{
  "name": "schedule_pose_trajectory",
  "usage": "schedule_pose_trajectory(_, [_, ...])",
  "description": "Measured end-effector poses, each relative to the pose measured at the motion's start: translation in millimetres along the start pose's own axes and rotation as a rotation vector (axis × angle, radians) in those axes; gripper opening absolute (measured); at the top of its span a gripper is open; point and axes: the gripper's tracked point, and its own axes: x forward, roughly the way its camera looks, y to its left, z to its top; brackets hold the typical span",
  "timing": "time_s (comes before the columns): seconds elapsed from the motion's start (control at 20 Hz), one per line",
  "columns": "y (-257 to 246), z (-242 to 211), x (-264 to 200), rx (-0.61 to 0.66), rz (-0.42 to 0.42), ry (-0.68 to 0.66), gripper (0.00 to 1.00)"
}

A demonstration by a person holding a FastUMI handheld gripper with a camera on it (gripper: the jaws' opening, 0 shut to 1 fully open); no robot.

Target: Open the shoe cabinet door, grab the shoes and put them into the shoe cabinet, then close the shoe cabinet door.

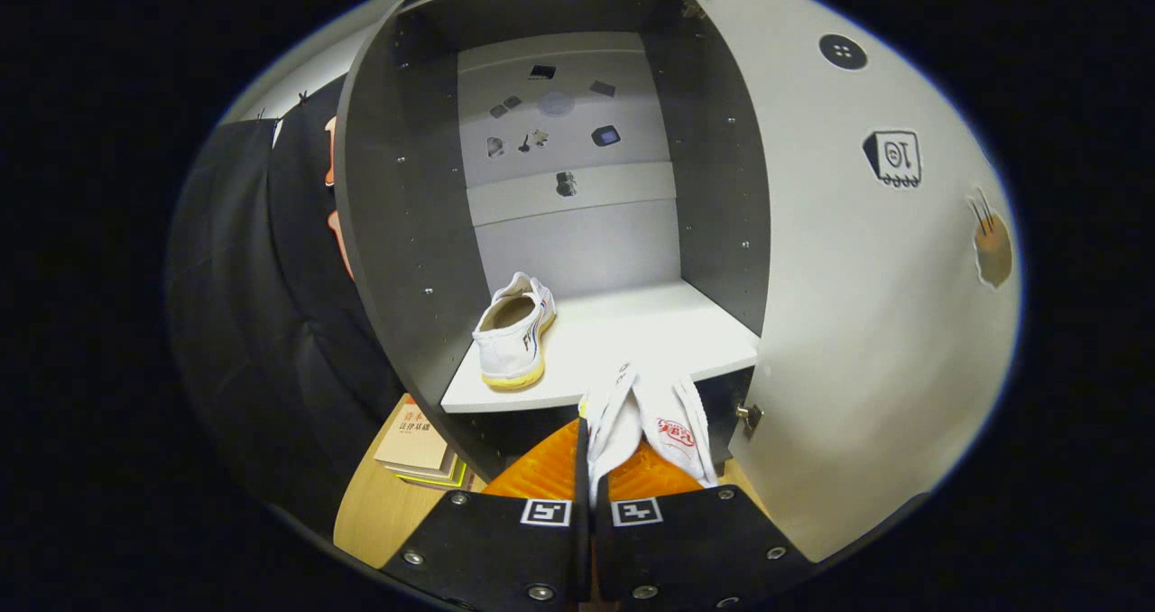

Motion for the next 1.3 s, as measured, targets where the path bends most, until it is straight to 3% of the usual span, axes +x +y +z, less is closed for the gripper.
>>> schedule_pose_trajectory(0.75, [-5, 56, 151, -0.045, 0.070, 0.055, 0.02])
schedule_pose_trajectory(1.3, [2, 69, 217, -0.059, 0.146, 0.051, 0.02])
